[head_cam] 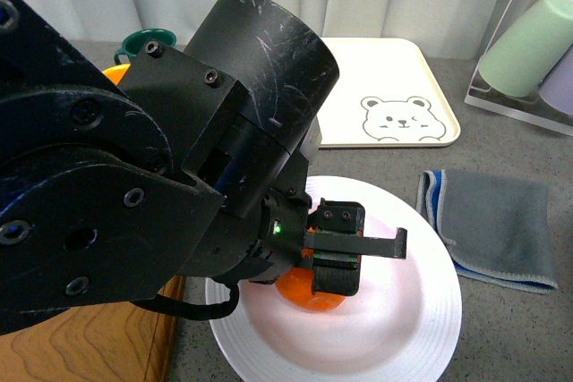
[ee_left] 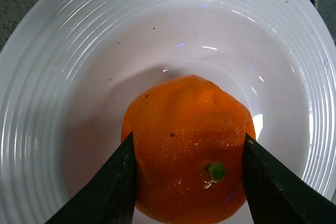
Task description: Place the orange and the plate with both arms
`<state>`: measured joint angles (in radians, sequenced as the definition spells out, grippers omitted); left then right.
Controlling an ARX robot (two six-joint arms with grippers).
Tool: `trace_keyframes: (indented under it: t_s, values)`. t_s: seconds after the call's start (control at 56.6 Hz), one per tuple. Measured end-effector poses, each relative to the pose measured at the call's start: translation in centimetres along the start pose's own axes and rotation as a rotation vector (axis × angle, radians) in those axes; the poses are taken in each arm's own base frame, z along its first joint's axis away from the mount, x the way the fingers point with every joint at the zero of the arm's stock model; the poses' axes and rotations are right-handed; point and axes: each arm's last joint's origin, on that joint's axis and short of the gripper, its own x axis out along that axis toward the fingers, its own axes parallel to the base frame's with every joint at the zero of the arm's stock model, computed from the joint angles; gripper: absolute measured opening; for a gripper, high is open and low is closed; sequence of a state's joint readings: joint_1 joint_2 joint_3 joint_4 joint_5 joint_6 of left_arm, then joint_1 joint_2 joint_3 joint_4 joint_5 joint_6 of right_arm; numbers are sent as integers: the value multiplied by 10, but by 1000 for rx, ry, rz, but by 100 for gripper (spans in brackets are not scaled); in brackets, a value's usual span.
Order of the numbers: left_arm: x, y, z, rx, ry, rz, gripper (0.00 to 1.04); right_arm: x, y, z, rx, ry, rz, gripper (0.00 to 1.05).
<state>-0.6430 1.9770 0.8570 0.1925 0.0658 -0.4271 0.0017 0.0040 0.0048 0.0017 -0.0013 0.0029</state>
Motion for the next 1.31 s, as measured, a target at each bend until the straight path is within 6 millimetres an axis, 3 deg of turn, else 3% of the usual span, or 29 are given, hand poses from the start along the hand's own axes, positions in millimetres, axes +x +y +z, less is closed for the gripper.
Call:
trace_keyframes:
  t_s: [0.088,0.389,0.725,0.866,0.919,0.972,1.043,1.255,1.308]
  values:
    - [0,1,1,-5,-3,-5,55,0,0,0,0,0,0,95]
    - [-5,10,5,-43,-15,-1,99,0,0,0,0,0,0,95]
    - [-48,24,20,-121,-147,-3,98,0,0,0,0,0,0,95]
    - [-60,49,4,3,-615,310,79,0,0,0,0,0,3,95]
    - [-88,68,-9,37,-857,409,65,0,0,0,0,0,-3,95]
    - [-116,75,-9,50,-1005,420,52,0,0,0,0,0,-3,95]
    - [-134,80,-16,76,-1042,412,39,0,0,0,0,0,1,95]
    - [-158,99,-44,98,-1001,436,4,0,0,0,0,0,0,95]
    - [-165,101,-48,104,-1007,433,4,0,0,0,0,0,0,95]
